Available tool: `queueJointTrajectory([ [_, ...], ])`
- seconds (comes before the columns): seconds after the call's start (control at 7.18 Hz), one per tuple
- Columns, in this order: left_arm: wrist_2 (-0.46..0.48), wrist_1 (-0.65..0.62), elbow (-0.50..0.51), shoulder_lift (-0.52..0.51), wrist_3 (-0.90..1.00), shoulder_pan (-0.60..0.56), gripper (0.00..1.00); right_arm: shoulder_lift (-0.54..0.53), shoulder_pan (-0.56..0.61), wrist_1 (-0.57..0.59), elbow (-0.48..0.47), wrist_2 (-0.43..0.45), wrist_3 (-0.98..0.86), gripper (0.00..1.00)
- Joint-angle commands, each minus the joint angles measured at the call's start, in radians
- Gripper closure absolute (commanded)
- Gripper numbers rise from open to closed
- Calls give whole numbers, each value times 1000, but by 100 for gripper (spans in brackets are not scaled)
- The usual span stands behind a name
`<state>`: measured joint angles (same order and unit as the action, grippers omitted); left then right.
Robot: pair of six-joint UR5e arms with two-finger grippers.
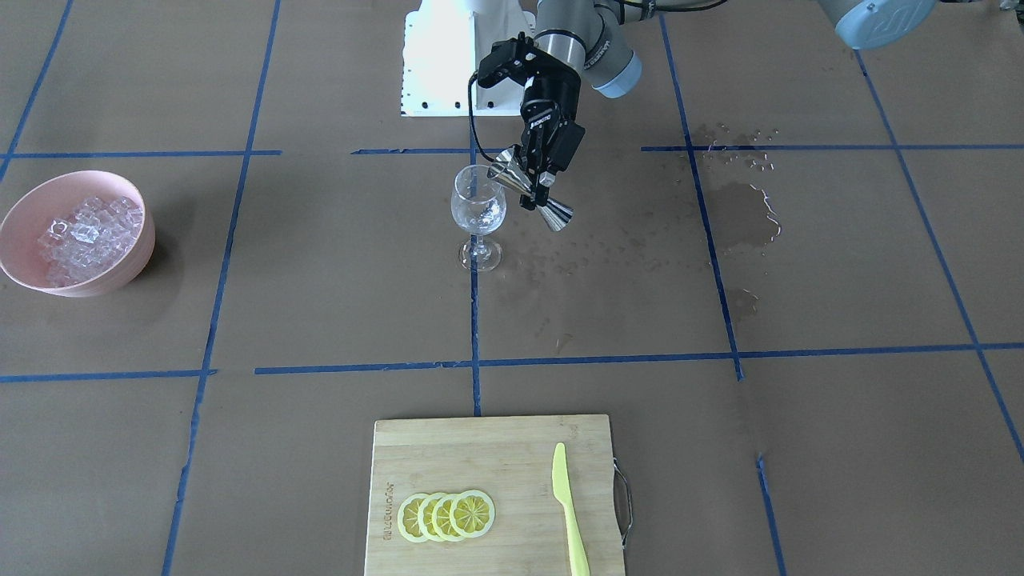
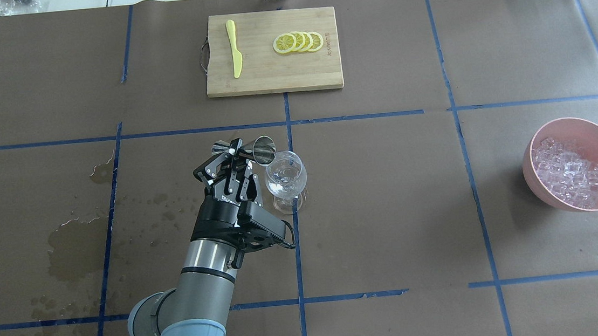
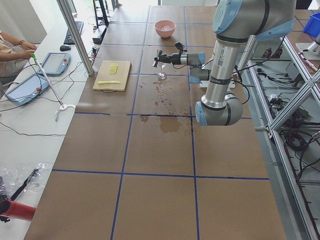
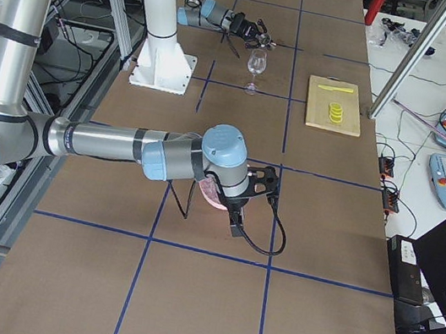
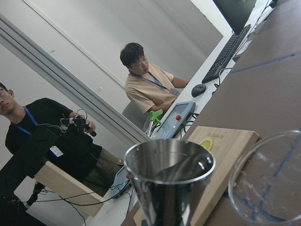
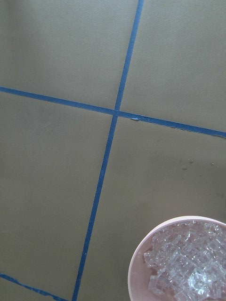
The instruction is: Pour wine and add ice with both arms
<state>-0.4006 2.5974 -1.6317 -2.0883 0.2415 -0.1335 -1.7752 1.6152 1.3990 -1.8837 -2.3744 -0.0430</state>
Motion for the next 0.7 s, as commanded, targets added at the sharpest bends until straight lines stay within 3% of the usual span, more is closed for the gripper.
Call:
queueJointTrajectory([
  [0.0,23,1,0,-15,158,0,100,-9,5,0,0,-2,0,0],
  [0.56,49,1,3,-21,284,2,100,-15,9,0,-2,-2,0,0],
])
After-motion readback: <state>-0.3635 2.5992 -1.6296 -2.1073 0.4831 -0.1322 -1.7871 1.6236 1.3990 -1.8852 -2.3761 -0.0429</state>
